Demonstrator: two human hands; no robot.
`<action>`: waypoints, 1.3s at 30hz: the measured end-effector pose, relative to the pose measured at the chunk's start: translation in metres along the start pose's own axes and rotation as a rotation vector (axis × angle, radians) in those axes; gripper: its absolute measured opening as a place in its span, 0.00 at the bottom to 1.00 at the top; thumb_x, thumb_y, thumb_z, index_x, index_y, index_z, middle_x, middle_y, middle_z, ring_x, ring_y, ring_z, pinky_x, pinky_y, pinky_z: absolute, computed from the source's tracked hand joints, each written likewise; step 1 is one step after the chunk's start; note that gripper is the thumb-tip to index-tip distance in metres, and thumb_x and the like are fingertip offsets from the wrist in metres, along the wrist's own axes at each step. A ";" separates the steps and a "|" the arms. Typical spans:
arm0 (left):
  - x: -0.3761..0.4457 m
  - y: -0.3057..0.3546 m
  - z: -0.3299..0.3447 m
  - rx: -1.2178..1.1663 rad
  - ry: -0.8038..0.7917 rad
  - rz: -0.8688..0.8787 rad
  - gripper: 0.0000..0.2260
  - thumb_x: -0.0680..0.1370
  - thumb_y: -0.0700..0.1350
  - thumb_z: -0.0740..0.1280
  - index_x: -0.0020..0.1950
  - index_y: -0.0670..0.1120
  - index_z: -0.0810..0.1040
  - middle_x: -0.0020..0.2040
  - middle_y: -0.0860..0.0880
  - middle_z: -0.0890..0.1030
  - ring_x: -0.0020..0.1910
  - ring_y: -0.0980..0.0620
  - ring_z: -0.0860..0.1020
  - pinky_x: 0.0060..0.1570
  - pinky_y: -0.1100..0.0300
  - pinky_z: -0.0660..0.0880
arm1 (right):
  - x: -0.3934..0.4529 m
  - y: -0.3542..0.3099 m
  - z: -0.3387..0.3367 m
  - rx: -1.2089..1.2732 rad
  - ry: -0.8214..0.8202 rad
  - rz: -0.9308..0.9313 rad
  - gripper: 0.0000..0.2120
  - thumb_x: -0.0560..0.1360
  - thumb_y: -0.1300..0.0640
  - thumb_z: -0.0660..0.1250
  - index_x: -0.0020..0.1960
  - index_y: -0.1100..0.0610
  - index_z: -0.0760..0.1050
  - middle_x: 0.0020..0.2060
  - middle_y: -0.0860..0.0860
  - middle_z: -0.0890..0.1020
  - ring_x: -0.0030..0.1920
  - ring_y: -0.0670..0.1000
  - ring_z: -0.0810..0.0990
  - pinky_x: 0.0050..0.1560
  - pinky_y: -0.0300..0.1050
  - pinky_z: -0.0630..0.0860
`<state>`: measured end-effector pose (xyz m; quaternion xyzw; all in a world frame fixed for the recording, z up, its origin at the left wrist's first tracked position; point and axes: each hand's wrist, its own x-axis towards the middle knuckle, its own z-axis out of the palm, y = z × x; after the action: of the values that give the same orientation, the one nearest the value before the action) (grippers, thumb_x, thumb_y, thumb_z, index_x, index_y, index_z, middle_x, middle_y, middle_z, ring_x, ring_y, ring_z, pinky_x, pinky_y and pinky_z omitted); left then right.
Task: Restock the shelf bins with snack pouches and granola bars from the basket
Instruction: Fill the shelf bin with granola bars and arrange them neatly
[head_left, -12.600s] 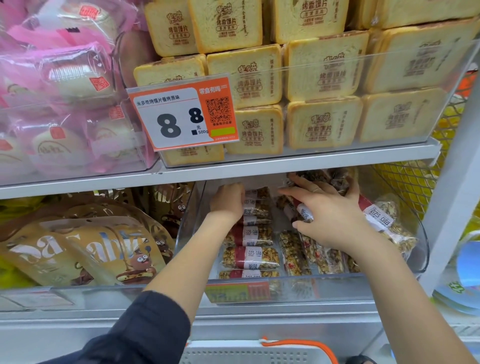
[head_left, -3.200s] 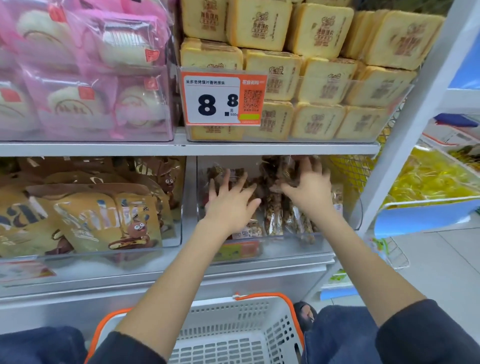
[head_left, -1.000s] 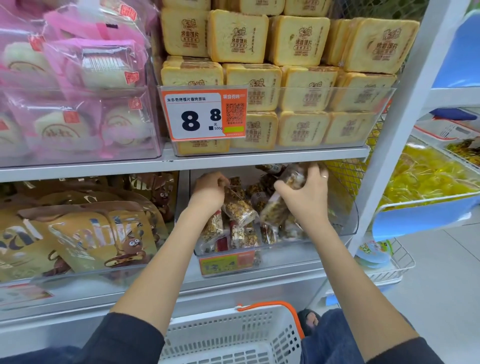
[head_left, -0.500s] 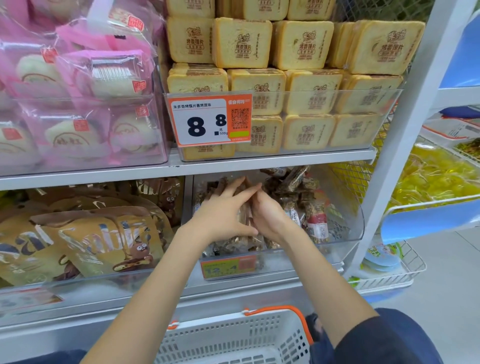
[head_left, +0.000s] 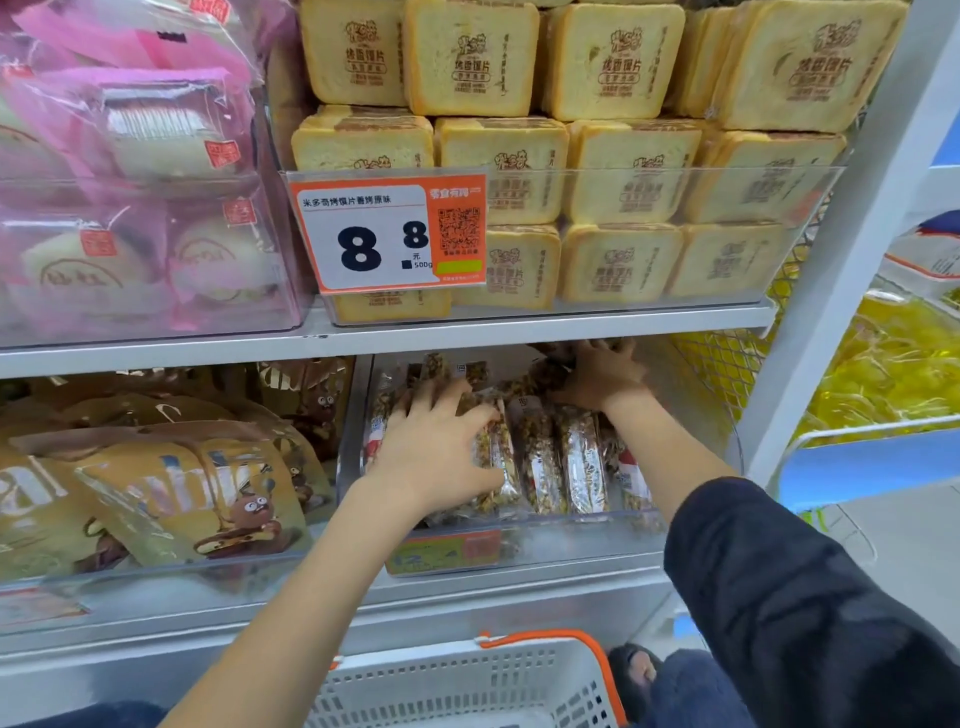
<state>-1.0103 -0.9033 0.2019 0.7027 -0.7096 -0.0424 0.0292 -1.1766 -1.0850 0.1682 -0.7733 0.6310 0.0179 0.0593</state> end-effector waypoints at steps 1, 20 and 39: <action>0.000 0.000 0.000 -0.002 0.003 -0.003 0.27 0.73 0.62 0.63 0.71 0.61 0.62 0.76 0.51 0.53 0.74 0.45 0.48 0.71 0.44 0.52 | -0.001 0.001 -0.001 -0.005 0.010 -0.003 0.44 0.68 0.39 0.70 0.76 0.46 0.51 0.75 0.52 0.61 0.73 0.66 0.57 0.62 0.65 0.69; 0.011 0.021 -0.004 0.175 -0.149 -0.043 0.31 0.75 0.69 0.53 0.75 0.59 0.56 0.78 0.46 0.45 0.75 0.37 0.42 0.68 0.31 0.49 | -0.120 0.029 -0.030 0.284 -0.177 -0.425 0.22 0.79 0.43 0.60 0.72 0.44 0.64 0.72 0.46 0.66 0.70 0.48 0.67 0.66 0.43 0.65; 0.006 0.010 0.006 0.116 -0.021 -0.024 0.25 0.76 0.63 0.57 0.72 0.60 0.61 0.78 0.48 0.48 0.75 0.38 0.45 0.70 0.35 0.47 | -0.051 -0.004 -0.014 0.050 -0.235 -0.183 0.44 0.65 0.45 0.74 0.74 0.48 0.55 0.66 0.57 0.68 0.68 0.61 0.65 0.60 0.53 0.73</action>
<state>-1.0212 -0.9087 0.1968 0.7110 -0.7028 -0.0090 -0.0194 -1.1839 -1.0361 0.1874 -0.8185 0.5467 0.0868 0.1534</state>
